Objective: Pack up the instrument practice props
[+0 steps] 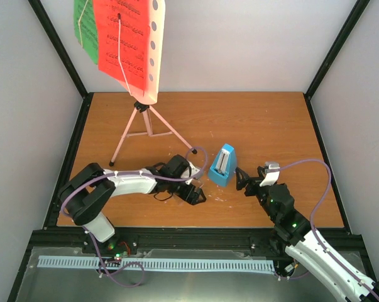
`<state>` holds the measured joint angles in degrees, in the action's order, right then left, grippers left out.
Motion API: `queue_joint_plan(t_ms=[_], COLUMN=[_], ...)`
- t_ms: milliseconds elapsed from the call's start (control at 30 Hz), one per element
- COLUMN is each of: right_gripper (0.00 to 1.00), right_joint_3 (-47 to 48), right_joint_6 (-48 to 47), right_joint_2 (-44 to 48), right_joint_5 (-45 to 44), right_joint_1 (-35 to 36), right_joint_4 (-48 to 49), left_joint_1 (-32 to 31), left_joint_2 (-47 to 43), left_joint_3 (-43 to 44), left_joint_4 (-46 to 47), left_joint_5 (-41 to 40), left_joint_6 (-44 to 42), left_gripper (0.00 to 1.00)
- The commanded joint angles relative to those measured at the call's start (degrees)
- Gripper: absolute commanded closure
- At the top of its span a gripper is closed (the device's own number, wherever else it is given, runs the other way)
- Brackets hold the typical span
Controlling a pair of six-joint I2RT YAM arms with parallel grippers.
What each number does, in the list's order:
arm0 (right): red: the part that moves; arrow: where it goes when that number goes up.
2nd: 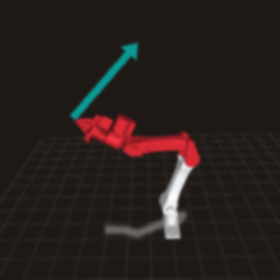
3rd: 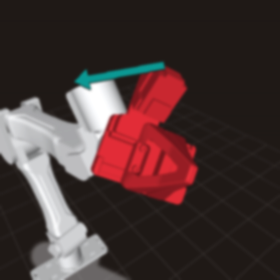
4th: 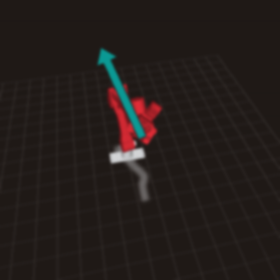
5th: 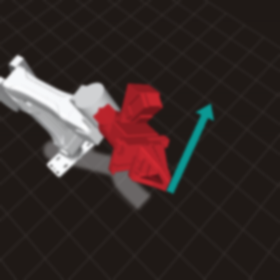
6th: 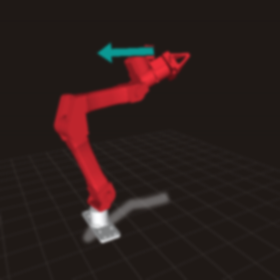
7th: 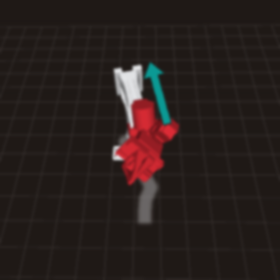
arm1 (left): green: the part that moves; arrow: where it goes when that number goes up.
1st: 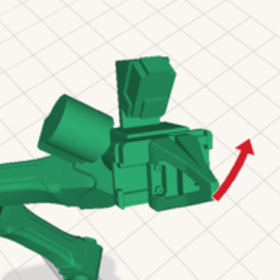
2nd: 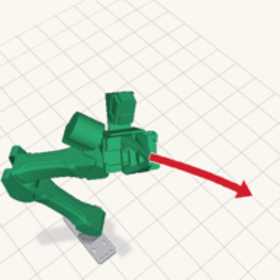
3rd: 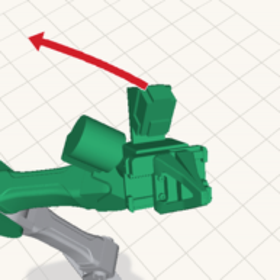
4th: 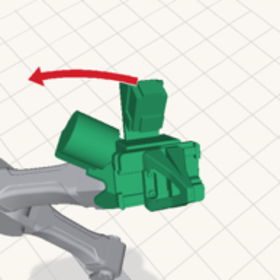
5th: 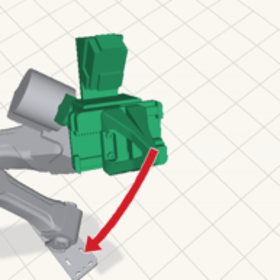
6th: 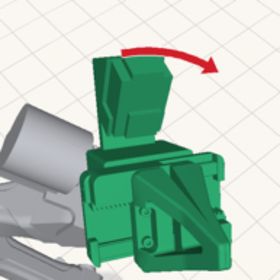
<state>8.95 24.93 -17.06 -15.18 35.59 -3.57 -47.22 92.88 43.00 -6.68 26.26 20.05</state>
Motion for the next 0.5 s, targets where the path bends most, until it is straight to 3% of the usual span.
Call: queue_joint_plan(t_ms=[0, 200, 467], right_gripper=[0.00, 0.00, 0.00], right_joint_3=[-0.77, -0.55, -1.08], right_joint_6=[0.82, 0.99, 2.82], right_joint_2=[0.42, 1.65, 1.97], right_joint_5=[0.50, 0.29, -1.22], right_joint_1=[-0.27, -0.26, -0.31], right_joint_4=[0.73, -0.33, -0.43], left_joint_1=[-3.96, -4.37, -5.01], left_joint_2=[0.87, -1.98, -7.28], left_joint_3=[2.06, 2.09, -0.29], left_joint_4=[-3.90, -6.44, -14.52], left_joint_5=[-2.66, -8.06, -17.18], left_joint_6=[1.48, 2.12, 2.25], left_gripper=[0.15, 0.16, 0.30])
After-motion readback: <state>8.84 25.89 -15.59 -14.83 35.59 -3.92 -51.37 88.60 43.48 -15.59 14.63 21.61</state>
